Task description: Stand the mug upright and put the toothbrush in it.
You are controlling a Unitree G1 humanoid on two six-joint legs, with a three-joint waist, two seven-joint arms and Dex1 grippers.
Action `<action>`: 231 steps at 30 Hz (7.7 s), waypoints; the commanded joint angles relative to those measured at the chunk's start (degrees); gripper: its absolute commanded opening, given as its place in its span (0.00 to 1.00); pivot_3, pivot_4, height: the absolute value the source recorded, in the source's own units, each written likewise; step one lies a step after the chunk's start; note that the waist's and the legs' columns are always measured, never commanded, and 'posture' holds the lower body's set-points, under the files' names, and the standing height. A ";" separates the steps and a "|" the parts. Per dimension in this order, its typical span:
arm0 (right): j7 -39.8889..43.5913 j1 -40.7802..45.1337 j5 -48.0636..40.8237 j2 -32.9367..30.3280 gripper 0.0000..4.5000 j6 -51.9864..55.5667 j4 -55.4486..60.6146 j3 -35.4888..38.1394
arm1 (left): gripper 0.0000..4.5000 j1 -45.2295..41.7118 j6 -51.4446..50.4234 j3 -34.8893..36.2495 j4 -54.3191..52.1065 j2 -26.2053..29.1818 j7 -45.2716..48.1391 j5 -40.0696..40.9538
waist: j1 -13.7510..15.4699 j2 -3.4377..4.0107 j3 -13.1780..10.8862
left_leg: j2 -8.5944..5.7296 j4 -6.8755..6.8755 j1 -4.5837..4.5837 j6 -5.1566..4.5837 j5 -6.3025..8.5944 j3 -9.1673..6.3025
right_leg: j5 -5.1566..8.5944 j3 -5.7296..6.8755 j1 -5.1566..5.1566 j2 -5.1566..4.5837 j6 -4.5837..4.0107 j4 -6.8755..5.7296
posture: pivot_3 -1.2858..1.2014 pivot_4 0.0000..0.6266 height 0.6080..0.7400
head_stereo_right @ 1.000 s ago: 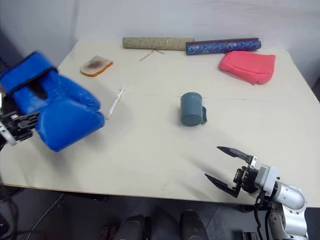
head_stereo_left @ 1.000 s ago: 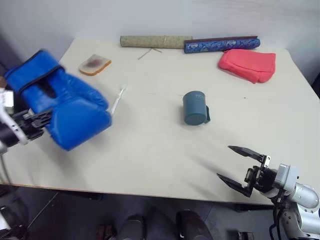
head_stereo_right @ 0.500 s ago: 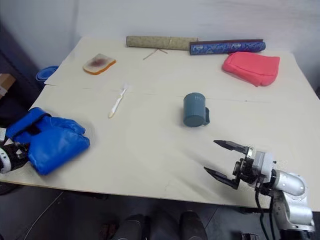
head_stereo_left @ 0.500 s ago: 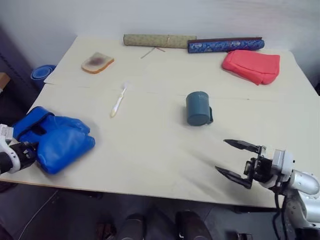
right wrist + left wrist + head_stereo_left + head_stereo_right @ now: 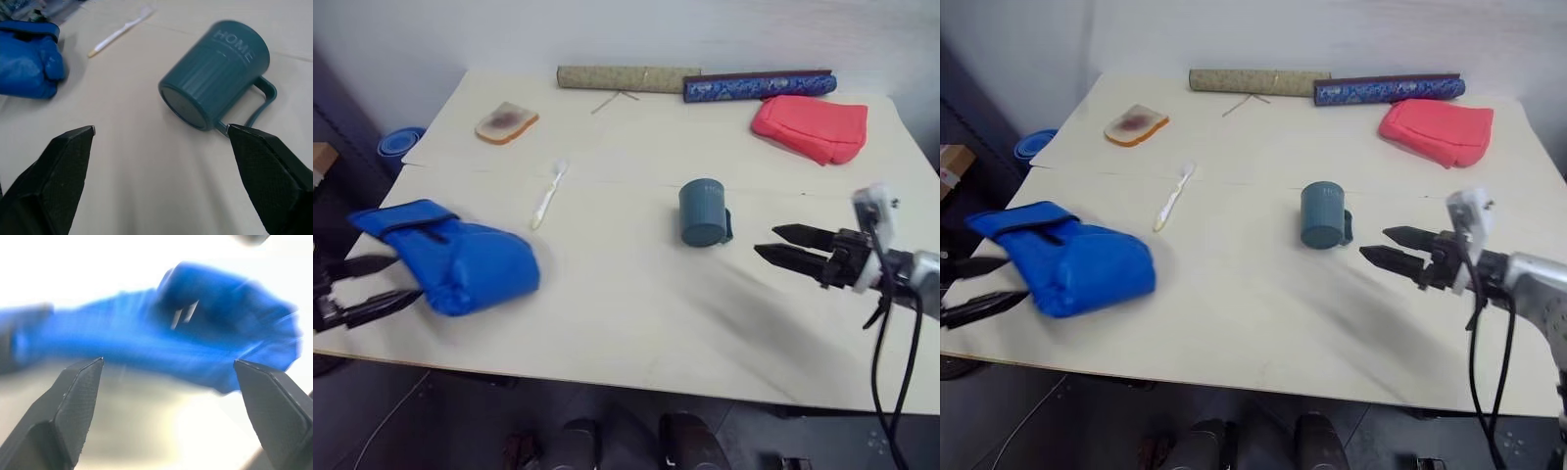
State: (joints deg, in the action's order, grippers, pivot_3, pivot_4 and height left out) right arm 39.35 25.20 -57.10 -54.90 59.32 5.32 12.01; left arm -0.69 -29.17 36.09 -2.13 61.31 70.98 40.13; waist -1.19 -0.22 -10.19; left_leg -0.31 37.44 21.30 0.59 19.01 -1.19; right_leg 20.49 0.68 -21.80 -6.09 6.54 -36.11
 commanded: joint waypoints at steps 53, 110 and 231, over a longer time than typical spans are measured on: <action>10.21 42.53 41.60 24.95 0.01 -3.03 -49.04 -15.72 | 1.00 -20.45 4.87 -24.93 -1.14 -17.50 -0.19 -2.07 | -2.10 -0.01 0.02 | -0.07 0.94 0.87 -0.31 -0.24 0.85 | -0.58 0.50 -1.24 0.44 0.29 -1.34 | 0.52 0.24 1.00; 25.40 -16.65 23.28 22.76 0.99 -74.99 3.86 3.30 | 1.00 -64.69 -25.16 -38.30 44.66 -10.40 -21.14 -23.91 | 1.69 -0.42 0.10 | -0.58 0.81 -0.03 -0.43 0.03 0.48 | -0.58 0.74 -0.04 0.40 0.26 -0.92 | 0.52 0.24 1.00; 34.26 -19.63 24.85 16.56 1.00 -74.12 -10.62 3.70 | 0.96 -11.26 21.21 -23.01 -7.33 -23.64 -6.94 -18.75 | 1.72 -0.35 0.01 | -0.04 1.63 0.06 -0.60 0.30 0.46 | -0.63 0.64 0.26 -0.04 0.41 -0.78 | 0.52 0.24 1.00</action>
